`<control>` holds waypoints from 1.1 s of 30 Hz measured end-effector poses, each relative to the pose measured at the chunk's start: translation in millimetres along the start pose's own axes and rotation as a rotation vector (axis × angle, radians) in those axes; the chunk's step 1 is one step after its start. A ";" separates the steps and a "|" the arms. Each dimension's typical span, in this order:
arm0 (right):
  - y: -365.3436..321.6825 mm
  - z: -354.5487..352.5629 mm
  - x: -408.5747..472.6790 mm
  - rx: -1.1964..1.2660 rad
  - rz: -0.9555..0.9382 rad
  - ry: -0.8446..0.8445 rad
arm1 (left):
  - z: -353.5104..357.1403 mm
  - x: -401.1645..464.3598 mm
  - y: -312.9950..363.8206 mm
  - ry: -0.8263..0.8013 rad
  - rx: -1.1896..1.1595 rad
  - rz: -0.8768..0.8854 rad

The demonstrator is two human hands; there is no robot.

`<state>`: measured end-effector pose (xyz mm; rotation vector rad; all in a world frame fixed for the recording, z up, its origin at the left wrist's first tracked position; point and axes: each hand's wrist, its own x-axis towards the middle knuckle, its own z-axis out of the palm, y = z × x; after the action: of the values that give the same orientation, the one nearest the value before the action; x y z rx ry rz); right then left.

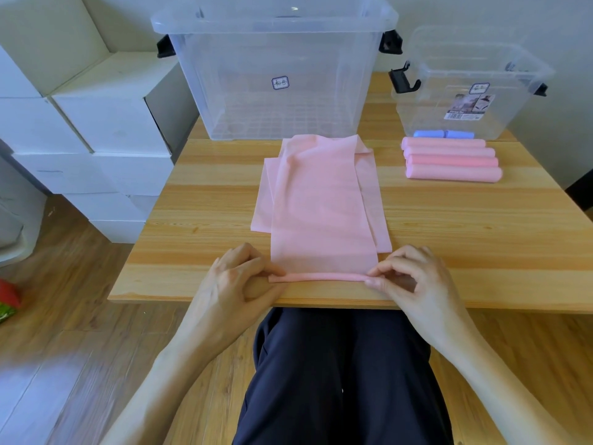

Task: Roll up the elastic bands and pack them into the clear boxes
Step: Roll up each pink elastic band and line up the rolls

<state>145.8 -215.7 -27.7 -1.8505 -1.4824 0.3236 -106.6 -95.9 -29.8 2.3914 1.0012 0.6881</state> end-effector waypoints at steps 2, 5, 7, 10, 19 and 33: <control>-0.8 0.0 1.5 -0.019 -0.010 -0.006 | -0.6 3.3 0.4 -0.007 -0.022 -0.020; -2.6 -5.0 0.2 -0.051 0.012 -0.051 | -4.5 6.0 2.4 -0.049 -0.063 -0.042; -4.6 -8.3 -2.6 -0.046 0.047 -0.082 | -6.9 5.8 3.5 -0.077 -0.088 -0.052; -5.8 -8.2 -2.8 -0.044 0.092 -0.081 | -6.6 7.4 4.2 -0.088 -0.114 -0.077; -2.4 -7.5 -6.3 -0.026 0.072 -0.020 | 1.1 3.2 1.6 -0.001 -0.034 0.011; -7.0 -12.3 -0.8 -0.012 0.148 -0.061 | -1.9 9.0 13.5 -0.059 -0.051 -0.101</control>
<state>147.8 -220.6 -14.5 -1.9807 -1.3927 0.4469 -95.3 -97.4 -18.1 2.2869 1.0584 0.5960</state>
